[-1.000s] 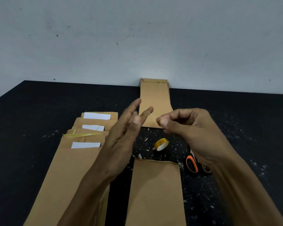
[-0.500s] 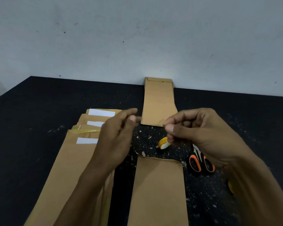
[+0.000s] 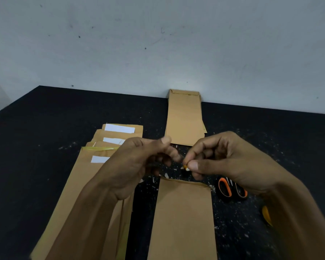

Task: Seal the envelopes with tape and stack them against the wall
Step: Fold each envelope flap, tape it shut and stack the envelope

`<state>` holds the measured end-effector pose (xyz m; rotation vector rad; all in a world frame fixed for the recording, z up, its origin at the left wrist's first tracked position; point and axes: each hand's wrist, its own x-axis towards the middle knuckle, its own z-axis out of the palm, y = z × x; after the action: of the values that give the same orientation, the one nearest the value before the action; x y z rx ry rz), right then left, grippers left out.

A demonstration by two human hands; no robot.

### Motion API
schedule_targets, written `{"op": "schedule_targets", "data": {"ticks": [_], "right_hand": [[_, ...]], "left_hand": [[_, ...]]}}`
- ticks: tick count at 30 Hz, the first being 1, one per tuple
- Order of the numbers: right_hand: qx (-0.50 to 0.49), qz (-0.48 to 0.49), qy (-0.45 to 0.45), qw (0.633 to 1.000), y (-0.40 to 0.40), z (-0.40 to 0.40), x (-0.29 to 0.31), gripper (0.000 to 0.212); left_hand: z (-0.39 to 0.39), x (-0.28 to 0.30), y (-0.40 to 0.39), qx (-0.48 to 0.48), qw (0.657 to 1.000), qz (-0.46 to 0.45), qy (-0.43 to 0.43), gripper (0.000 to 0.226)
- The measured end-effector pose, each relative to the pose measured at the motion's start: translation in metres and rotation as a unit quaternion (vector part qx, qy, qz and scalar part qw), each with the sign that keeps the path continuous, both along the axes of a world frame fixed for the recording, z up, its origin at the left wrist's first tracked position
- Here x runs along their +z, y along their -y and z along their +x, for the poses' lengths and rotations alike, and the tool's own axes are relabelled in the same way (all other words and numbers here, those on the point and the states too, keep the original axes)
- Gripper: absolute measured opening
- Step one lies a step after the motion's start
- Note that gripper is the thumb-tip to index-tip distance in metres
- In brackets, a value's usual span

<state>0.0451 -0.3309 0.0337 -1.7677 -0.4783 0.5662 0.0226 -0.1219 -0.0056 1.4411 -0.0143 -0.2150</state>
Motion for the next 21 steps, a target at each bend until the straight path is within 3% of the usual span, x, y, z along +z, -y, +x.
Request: {"op": "schedule_targets", "data": {"ticks": [4, 10, 17, 21], "right_hand": [[-0.012, -0.041, 0.002, 0.999, 0.001, -0.001, 0.003, 0.015], [-0.076, -0.097, -0.027, 0.992, 0.005, -0.007, -0.009, 0.011], [-0.092, -0.130, -0.072, 0.985, 0.009, -0.014, -0.021, 0.011], [-0.096, -0.112, -0.102, 0.984, 0.010, -0.011, -0.021, 0.053]], "left_hand": [[-0.002, -0.003, -0.004, 0.028, 0.998, 0.018, 0.046, 0.023], [-0.013, -0.012, 0.008, 0.118, 0.970, 0.189, 0.097, 0.012], [-0.020, -0.038, 0.024, 0.148, 0.965, 0.177, 0.127, 0.008], [-0.017, -0.041, 0.026, 0.159, 0.961, 0.188, 0.122, 0.006]]}}
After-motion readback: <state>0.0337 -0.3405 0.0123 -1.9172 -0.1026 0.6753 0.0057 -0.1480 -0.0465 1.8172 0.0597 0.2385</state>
